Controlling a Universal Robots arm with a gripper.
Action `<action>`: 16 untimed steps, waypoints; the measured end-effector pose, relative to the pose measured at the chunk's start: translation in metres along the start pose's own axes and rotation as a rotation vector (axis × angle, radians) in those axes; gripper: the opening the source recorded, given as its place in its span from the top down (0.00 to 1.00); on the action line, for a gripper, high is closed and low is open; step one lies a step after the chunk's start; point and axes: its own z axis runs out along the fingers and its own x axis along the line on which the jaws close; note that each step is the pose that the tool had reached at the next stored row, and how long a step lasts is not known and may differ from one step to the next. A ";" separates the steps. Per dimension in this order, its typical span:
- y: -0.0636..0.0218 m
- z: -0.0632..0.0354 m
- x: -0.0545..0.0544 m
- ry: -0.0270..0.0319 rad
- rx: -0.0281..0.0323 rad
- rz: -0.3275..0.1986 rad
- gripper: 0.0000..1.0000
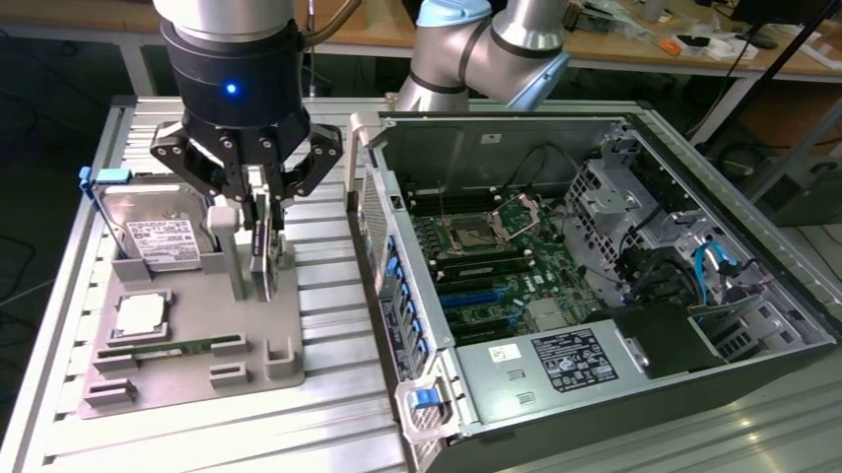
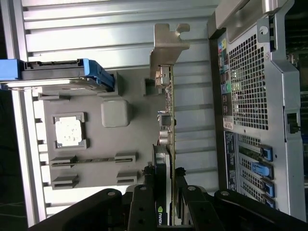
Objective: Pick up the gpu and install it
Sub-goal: 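Pick up the gpu and move the gpu toward the slot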
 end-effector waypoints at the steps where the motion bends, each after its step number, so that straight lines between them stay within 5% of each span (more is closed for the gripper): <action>1: 0.0000 -0.0003 0.000 0.0000 0.0008 0.000 0.73; 16: 0.0007 -0.0066 0.000 -0.0012 0.0157 0.000 0.73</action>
